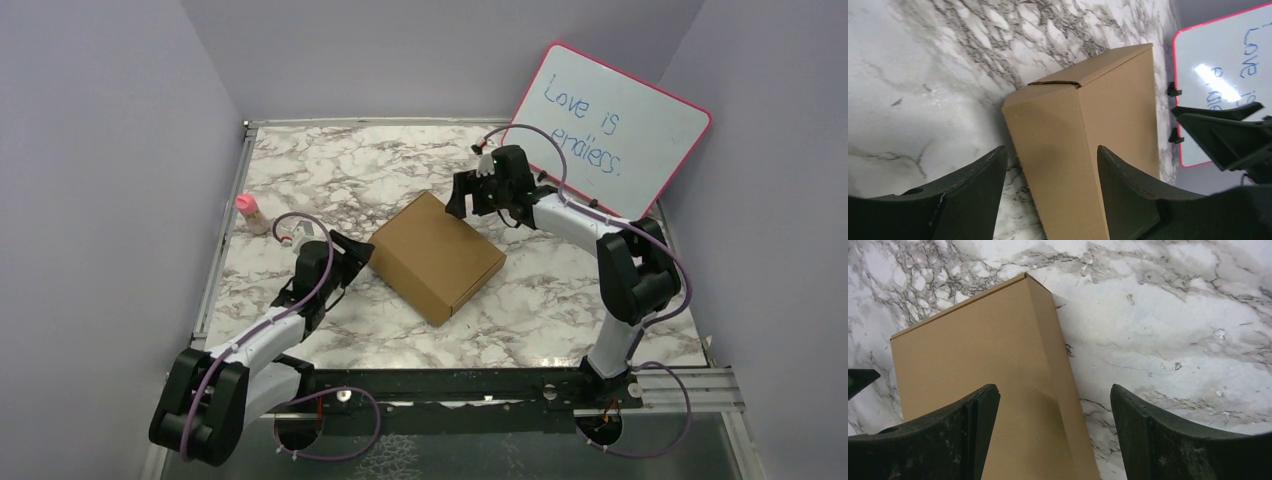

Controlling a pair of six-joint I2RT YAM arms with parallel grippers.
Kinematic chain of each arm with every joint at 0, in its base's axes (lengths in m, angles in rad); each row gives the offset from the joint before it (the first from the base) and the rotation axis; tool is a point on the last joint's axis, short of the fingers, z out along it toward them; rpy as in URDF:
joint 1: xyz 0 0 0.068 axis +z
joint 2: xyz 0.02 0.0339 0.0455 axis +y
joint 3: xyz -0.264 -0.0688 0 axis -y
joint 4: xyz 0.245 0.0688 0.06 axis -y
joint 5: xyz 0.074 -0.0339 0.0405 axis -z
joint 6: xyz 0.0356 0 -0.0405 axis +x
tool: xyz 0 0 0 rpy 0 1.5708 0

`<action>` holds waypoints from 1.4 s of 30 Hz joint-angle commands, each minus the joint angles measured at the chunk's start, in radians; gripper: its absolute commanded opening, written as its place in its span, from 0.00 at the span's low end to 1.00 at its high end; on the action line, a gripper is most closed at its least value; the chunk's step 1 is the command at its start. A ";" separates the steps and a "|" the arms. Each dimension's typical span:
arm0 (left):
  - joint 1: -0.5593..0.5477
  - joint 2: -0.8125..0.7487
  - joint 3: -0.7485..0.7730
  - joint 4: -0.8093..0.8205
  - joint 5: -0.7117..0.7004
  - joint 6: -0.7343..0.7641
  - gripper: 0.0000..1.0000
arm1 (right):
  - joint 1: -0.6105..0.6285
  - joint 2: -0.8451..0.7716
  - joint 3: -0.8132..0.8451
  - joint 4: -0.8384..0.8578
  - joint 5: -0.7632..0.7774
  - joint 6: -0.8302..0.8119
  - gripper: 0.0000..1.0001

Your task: Fold the paper box

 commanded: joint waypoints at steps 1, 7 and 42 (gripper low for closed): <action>0.014 0.030 0.064 0.099 0.102 -0.032 0.64 | -0.003 0.054 0.019 0.043 -0.087 0.040 0.86; 0.015 0.094 0.103 0.100 0.089 -0.012 0.62 | -0.013 0.113 0.024 0.074 -0.118 0.060 0.84; -0.013 0.426 0.199 0.426 0.251 -0.003 0.62 | -0.017 0.187 -0.083 0.222 -0.442 0.211 0.73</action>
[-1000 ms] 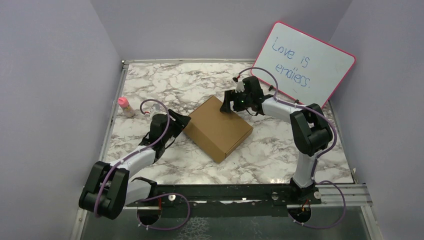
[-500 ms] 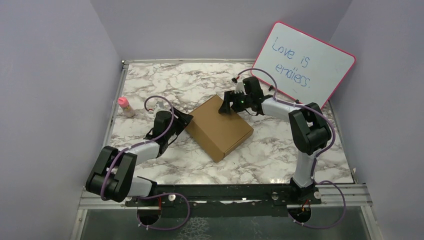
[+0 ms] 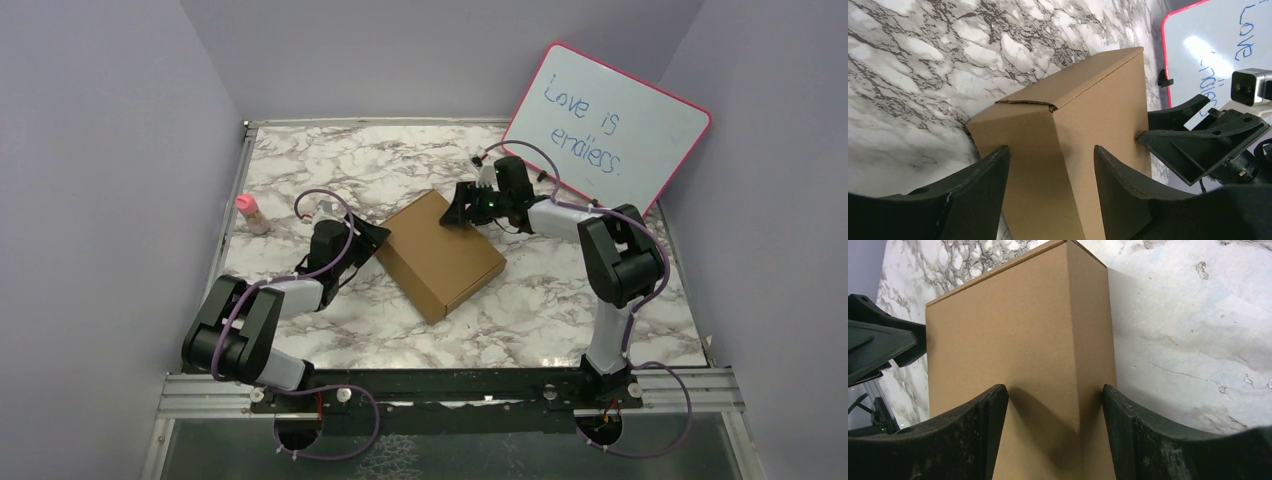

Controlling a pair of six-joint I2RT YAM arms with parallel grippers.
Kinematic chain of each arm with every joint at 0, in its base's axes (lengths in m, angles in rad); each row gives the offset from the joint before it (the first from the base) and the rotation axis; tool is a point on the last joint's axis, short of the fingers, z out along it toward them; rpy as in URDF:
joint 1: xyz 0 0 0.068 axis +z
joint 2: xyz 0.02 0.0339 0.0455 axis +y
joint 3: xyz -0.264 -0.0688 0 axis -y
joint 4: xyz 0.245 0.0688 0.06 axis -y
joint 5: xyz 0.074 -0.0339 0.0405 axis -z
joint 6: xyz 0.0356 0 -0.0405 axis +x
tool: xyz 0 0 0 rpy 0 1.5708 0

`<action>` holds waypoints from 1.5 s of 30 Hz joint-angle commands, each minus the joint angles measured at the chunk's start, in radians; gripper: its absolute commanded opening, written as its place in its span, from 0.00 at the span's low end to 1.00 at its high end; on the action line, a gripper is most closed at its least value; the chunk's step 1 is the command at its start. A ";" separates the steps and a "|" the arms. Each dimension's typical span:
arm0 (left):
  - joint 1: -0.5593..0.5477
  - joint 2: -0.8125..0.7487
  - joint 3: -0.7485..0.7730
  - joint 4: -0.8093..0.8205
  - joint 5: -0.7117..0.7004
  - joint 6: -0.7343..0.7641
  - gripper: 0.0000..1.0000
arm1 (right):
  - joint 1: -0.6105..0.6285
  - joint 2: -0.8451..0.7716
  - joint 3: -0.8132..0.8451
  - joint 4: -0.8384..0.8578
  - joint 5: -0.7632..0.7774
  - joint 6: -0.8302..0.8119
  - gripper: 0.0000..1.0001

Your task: Fold the paper box

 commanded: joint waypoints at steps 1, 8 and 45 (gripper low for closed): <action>-0.035 0.027 0.055 0.144 0.106 -0.026 0.62 | 0.026 0.036 -0.029 0.050 -0.152 0.071 0.73; -0.079 0.088 0.118 0.243 0.102 0.012 0.61 | 0.026 0.049 -0.038 0.080 -0.185 0.100 0.72; -0.154 -0.240 -0.044 -0.190 0.201 0.110 0.70 | -0.052 -0.438 -0.331 -0.157 0.232 0.014 0.82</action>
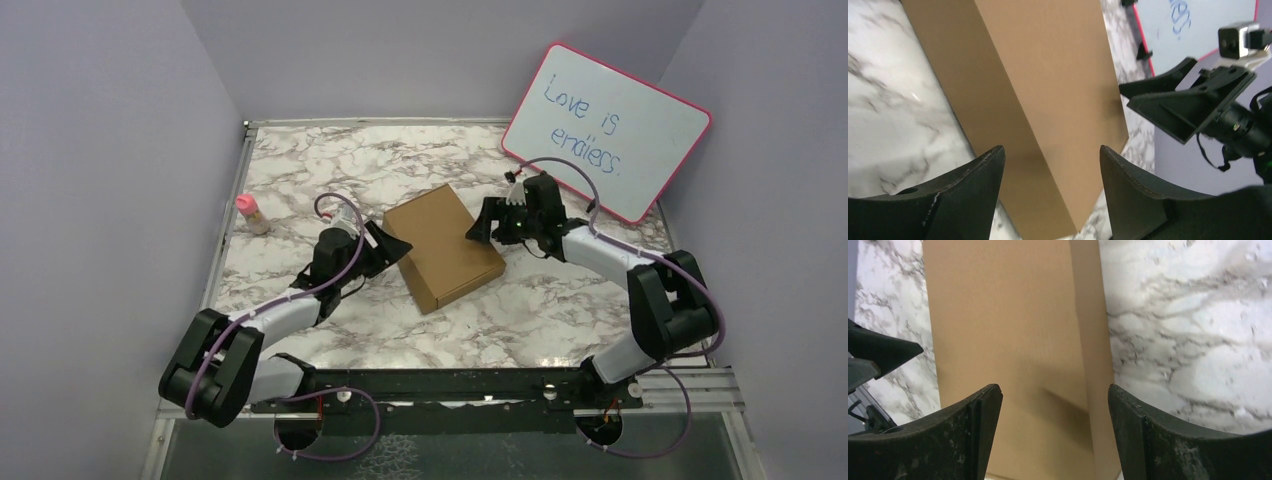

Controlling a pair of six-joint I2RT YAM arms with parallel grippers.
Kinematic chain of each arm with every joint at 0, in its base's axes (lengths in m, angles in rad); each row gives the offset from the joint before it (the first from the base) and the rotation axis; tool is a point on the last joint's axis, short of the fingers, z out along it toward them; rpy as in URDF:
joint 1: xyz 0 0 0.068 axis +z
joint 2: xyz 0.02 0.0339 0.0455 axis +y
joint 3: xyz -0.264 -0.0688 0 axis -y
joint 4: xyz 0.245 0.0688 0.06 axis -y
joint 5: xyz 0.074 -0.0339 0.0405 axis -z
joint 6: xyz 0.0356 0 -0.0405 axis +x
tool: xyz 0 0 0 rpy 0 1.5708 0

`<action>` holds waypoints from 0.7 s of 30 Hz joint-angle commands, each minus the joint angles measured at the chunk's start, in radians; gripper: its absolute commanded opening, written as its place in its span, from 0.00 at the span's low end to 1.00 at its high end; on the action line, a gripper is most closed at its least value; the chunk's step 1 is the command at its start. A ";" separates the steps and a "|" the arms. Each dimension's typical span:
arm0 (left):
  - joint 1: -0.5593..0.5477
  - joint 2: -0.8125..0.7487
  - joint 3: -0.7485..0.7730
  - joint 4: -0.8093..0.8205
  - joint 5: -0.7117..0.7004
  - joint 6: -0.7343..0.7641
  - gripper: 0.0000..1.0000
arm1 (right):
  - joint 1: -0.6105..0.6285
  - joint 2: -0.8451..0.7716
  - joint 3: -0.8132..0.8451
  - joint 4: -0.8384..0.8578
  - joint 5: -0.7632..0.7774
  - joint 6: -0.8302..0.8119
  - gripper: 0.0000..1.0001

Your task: Fold the paper box

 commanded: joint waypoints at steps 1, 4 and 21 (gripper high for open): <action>-0.083 -0.082 -0.024 -0.127 0.070 0.028 0.70 | -0.004 -0.115 -0.074 -0.084 0.085 -0.029 0.82; -0.114 -0.112 -0.046 -0.151 0.064 0.004 0.70 | -0.004 -0.170 -0.122 -0.104 0.084 -0.027 0.81; -0.230 0.059 0.020 -0.039 -0.023 -0.047 0.68 | -0.001 -0.186 -0.234 0.003 -0.116 0.047 0.73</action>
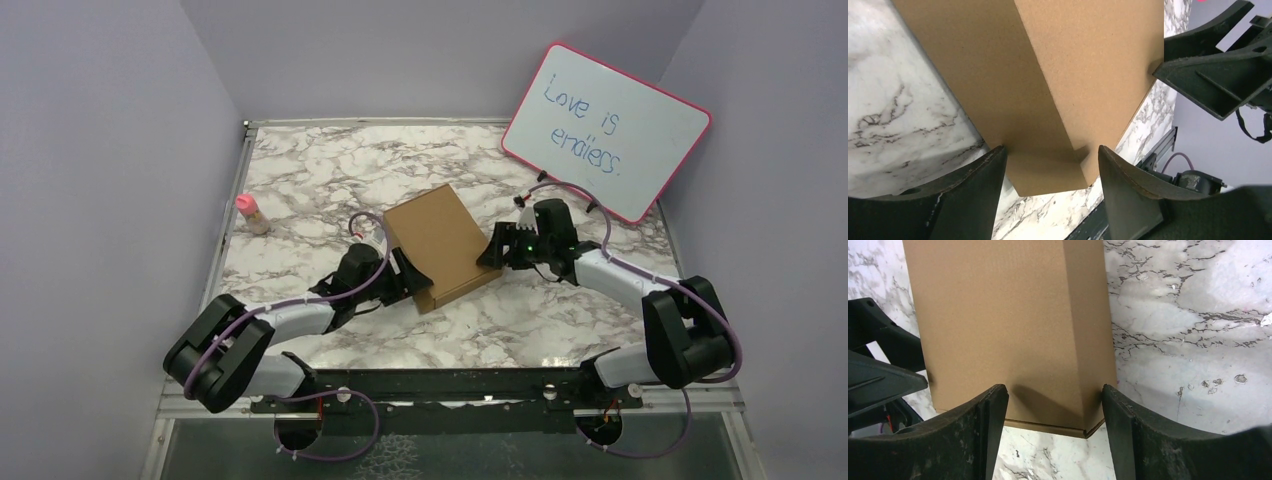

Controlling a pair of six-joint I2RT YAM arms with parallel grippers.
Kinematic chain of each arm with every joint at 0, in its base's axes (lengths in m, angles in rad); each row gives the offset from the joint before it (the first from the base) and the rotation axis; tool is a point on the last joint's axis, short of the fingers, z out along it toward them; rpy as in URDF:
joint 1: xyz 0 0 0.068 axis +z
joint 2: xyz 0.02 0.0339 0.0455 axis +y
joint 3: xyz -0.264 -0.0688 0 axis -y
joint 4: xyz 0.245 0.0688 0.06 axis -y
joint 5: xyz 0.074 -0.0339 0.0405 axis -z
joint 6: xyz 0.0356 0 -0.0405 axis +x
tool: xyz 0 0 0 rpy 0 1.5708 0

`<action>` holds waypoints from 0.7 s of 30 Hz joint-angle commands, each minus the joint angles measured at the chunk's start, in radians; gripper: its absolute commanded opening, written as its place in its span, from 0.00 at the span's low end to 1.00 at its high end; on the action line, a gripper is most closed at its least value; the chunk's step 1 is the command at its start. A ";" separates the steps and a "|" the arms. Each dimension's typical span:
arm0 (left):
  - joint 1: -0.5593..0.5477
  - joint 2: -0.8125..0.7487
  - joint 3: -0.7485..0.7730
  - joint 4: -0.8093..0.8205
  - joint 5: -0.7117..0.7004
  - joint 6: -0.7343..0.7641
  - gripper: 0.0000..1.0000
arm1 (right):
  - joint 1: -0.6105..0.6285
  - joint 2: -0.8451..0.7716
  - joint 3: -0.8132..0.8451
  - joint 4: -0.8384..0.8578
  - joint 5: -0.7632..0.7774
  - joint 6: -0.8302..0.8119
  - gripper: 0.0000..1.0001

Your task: Fold the paper box

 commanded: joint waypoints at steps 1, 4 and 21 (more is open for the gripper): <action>-0.004 0.031 0.065 0.083 -0.064 -0.004 0.68 | -0.001 0.002 -0.024 0.085 -0.094 0.050 0.73; -0.004 0.070 0.108 0.098 -0.074 0.014 0.68 | -0.001 0.016 -0.036 0.137 -0.120 0.081 0.72; 0.064 0.164 0.206 0.214 -0.153 0.058 0.68 | 0.061 0.134 -0.031 0.382 -0.085 0.255 0.70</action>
